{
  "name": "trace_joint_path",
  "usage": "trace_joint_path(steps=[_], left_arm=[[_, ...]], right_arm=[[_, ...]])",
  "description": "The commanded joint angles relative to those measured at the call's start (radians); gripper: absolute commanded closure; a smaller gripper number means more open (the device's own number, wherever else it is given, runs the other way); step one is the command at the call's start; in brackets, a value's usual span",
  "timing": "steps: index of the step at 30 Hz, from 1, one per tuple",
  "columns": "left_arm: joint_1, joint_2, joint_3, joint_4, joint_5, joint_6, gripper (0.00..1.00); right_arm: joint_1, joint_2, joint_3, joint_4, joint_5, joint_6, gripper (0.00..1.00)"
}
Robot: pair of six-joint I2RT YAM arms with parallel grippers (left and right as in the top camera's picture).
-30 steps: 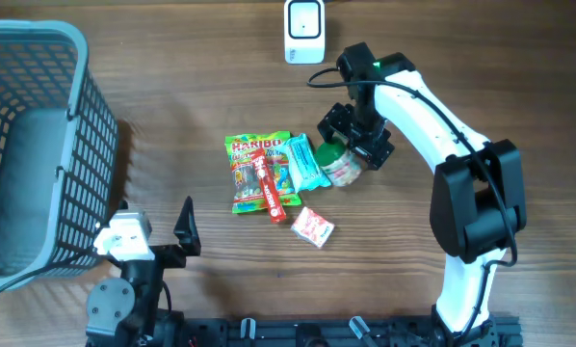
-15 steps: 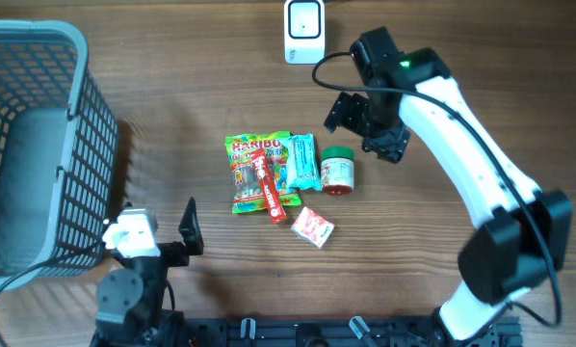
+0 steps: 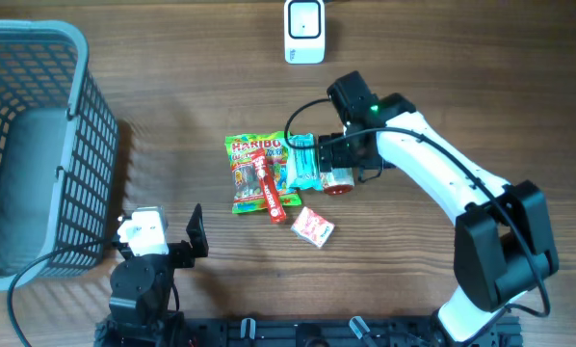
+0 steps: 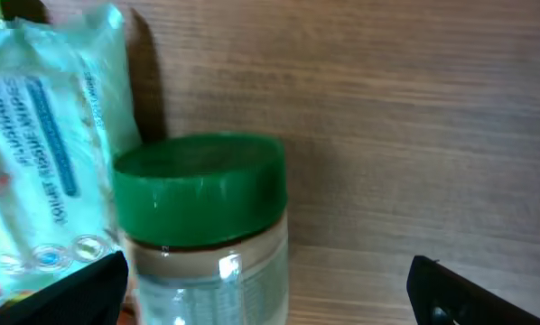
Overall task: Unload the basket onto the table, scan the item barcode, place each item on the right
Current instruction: 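Grasp the green-lidded jar with the right gripper, then lift the jar with the right gripper and turn its label toward the scanner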
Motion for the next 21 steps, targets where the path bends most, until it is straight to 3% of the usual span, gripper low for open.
trace_joint_path(steps=[1,7,8,10,14,18,21], left_arm=[[0.006,-0.002,-0.008,0.003,-0.012,-0.010,0.00],[0.006,-0.002,-0.008,0.003,-0.012,-0.010,0.00],[0.006,-0.002,-0.008,0.003,-0.012,-0.010,0.00],[0.006,-0.002,-0.008,0.003,-0.012,-0.010,0.00],[0.006,-0.002,-0.008,0.003,-0.012,-0.010,0.00],[0.006,-0.002,-0.008,0.003,-0.012,-0.010,0.00],[0.006,-0.002,-0.008,0.003,-0.012,-0.010,0.00]], right_arm=[[0.001,0.013,-0.034,0.079,-0.101,-0.171,0.00],[0.000,0.019,-0.177,0.207,-0.136,-0.176,0.01],[0.000,0.019,-0.192,0.225,-0.136,-0.172,0.06],[0.001,0.019,-0.195,0.243,-0.125,-0.122,0.28],[0.001,0.019,-0.195,0.255,-0.135,-0.057,0.46],[-0.021,0.013,-0.119,0.186,-0.474,-0.109,0.53],[-0.100,0.002,-0.012,0.031,-0.764,-0.156,0.55]])
